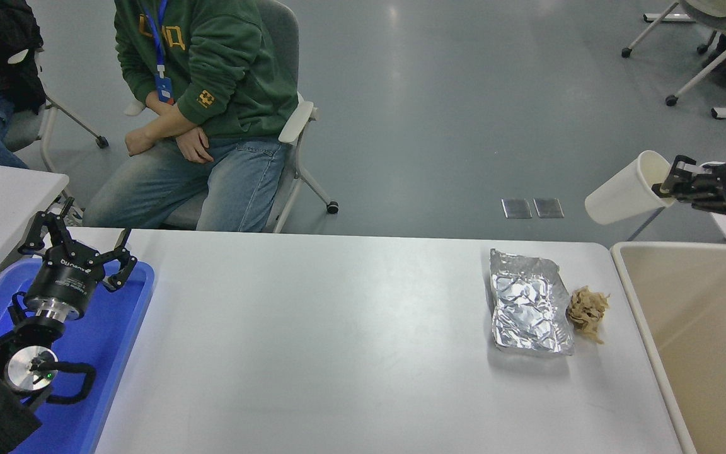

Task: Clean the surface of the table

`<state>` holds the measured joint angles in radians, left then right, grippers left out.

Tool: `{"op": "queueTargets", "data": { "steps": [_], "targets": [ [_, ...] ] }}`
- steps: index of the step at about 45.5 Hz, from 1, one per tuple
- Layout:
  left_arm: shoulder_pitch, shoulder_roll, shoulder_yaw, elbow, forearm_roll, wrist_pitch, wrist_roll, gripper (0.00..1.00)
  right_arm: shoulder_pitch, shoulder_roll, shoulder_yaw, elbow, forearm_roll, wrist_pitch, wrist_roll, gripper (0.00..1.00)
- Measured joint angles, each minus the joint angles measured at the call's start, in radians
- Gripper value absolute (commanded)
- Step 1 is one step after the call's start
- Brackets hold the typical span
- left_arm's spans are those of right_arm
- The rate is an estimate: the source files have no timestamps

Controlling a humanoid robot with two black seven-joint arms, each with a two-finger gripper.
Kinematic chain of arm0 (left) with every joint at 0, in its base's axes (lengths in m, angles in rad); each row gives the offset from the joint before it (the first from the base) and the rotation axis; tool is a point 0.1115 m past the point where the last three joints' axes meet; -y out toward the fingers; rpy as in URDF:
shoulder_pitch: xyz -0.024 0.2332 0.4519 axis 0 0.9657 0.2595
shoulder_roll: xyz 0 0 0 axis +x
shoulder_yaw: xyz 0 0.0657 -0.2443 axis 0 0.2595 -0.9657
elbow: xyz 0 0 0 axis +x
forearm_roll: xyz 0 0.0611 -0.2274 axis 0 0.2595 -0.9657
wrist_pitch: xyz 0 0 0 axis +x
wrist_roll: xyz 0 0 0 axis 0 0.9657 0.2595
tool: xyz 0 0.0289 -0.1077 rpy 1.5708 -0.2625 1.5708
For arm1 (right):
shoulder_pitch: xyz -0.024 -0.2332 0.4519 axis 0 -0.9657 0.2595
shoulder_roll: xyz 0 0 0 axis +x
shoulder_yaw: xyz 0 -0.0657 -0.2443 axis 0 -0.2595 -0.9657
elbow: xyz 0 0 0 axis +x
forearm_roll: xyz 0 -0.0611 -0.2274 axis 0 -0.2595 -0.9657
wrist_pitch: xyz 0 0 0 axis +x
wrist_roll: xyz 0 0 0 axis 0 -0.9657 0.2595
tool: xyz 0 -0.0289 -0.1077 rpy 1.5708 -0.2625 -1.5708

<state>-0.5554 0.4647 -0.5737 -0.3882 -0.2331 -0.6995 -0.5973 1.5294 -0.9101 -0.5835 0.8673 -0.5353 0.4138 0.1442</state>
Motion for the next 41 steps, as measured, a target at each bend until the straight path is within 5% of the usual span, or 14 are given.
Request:
{"op": "queueTargets", "data": {
  "steps": [25,41],
  "targets": [
    [0.000,0.000,0.000,0.000,0.000,0.000,0.001,1.00,-0.402,0.083,0.122,-0.365,0.118,-0.179,-0.001,0.00],
    [0.000,0.000,0.000,0.000,0.000,0.000,0.001,1.00,-0.657,0.307,0.282,-0.698,0.143,-0.310,-0.006,0.00]
  ]
}}
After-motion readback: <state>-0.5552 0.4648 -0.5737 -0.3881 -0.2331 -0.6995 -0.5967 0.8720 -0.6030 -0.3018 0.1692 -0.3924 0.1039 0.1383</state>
